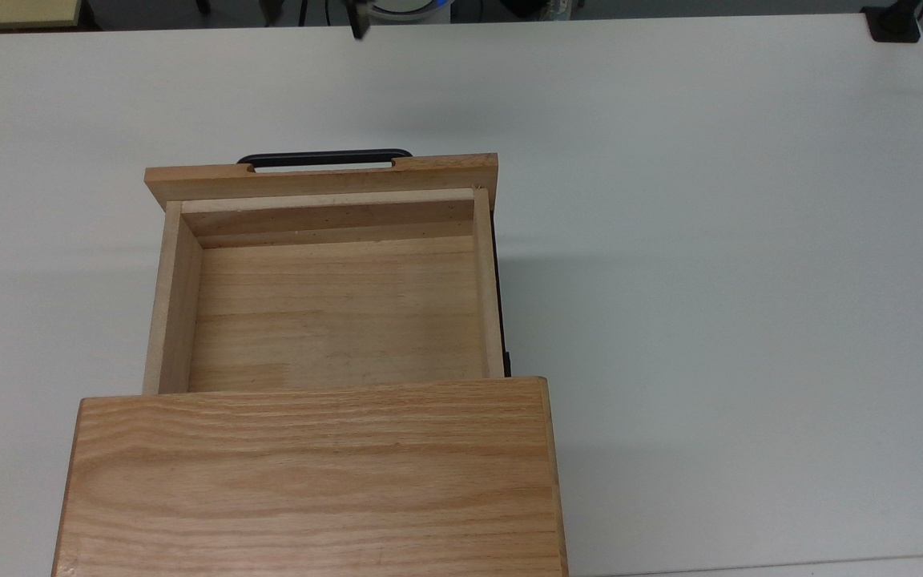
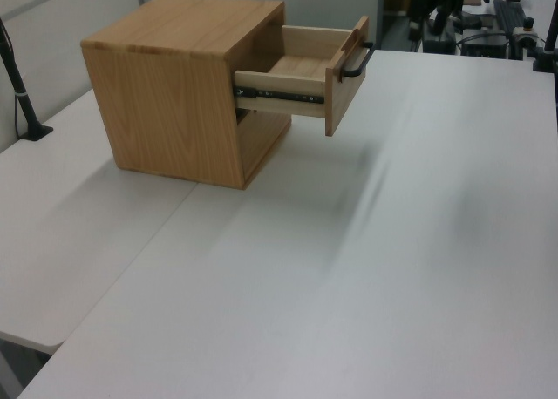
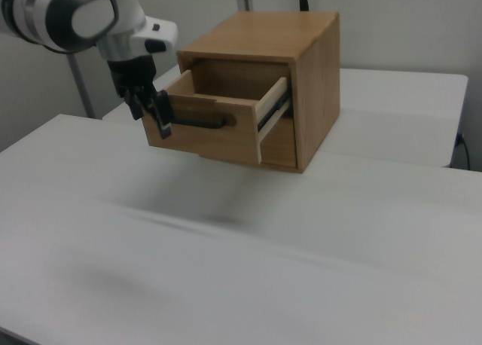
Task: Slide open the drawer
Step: 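Release the handle and raise the gripper away from the drawer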
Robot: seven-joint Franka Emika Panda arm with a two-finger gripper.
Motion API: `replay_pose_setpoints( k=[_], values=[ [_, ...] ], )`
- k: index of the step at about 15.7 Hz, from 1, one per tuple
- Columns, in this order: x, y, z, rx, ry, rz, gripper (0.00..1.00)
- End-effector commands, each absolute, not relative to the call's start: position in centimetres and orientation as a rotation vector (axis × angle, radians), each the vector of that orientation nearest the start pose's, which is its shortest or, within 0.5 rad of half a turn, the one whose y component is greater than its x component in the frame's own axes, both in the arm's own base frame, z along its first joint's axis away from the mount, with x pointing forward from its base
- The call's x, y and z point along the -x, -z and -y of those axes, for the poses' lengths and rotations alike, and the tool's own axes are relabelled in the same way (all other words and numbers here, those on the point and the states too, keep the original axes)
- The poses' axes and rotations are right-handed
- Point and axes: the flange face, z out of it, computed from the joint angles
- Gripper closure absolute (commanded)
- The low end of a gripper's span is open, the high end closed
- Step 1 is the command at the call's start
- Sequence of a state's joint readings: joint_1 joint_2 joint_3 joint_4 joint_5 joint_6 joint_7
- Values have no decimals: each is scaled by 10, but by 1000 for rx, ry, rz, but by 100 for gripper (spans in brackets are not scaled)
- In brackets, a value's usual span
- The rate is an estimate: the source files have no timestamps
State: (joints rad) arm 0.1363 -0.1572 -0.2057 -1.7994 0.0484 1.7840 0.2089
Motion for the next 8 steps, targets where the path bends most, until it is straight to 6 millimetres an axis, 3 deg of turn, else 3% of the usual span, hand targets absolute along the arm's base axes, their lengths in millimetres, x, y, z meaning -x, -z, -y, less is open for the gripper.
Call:
replay_pose_setpoints(
  k=[1,3,8],
  values=[
    [-517,-618,20,3231,65,-56,0],
    [-515,-608,0,3270,-41,88,0],
    [-529,-620,27,3222,-41,54,0]
  ],
)
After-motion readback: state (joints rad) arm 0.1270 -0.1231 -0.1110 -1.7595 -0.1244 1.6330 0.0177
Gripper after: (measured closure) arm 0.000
